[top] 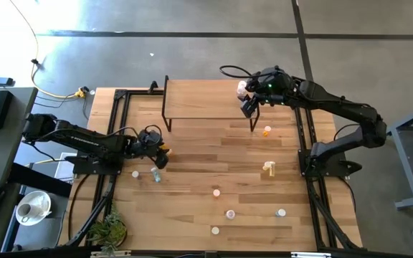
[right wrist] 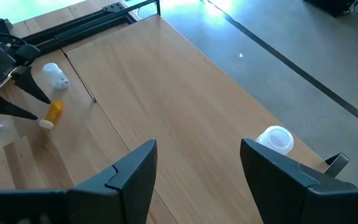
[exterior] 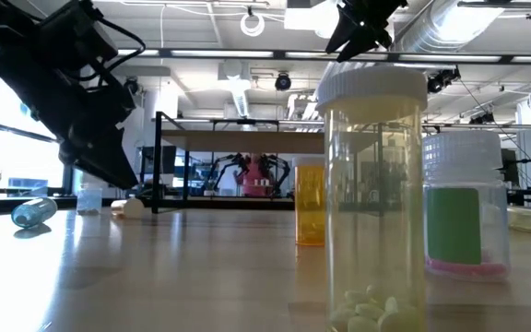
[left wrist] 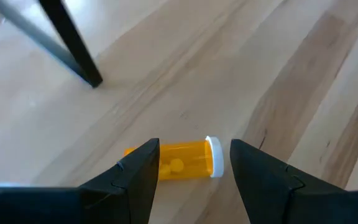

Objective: Pick and place medicine bottles onto shelf by color
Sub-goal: Put the middle left orange pill bottle on the shelf

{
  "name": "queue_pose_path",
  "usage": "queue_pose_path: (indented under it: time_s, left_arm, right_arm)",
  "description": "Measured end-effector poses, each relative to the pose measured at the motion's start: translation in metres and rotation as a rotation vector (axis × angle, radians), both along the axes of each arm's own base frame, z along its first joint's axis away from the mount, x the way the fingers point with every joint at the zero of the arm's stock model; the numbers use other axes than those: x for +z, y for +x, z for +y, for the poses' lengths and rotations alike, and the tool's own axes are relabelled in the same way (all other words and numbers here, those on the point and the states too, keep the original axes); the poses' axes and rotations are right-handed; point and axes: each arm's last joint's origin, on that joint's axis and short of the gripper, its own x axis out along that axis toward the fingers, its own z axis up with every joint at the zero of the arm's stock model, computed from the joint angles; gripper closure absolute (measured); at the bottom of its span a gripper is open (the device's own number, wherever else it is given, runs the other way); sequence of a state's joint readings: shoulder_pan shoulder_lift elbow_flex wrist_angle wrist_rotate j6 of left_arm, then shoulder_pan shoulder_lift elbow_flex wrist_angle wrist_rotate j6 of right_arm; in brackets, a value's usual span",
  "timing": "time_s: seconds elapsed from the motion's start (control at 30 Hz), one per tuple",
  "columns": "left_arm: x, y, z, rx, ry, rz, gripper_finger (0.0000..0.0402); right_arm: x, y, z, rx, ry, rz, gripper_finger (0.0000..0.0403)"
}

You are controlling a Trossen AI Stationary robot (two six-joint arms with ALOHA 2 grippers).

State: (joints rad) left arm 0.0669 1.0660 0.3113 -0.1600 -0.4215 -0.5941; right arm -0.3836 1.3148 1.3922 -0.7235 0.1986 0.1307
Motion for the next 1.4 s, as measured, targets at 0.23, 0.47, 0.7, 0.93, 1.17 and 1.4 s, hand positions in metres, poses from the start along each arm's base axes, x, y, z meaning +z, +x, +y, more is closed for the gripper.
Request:
queue_pose_path:
  time_s: [0.23,0.47,0.7,0.93,1.17,1.4]
  left_arm:
    - [0.018,0.013,-0.003,-0.323,0.09,0.075,0.0216]
    - [0.051,0.022,-0.002,-0.518,0.193,0.258,0.0216]
    - [0.066,0.035,0.002,-0.669,0.252,0.438,0.0216]
    - [0.048,0.049,0.012,-0.761,0.198,0.677,0.0216]
    - [0.034,0.061,0.015,-0.806,0.155,0.786,0.0216]
    - [0.018,0.069,0.016,-0.832,0.126,0.858,0.0216]
  right_arm:
    - [0.0,0.0,0.0,0.0,0.0,0.0,0.0181]
    - [0.0,0.0,0.0,0.001,0.0,0.0,0.0181]
    - [0.0,0.0,0.0,0.001,0.001,0.0,0.0181]
    - [0.0,0.0,0.0,0.012,-0.01,0.011,0.0181]
    - [-0.001,-0.001,0.0,0.013,-0.004,0.025,0.0181]
    - [-0.002,-0.001,0.001,0.017,0.0,0.026,0.0181]
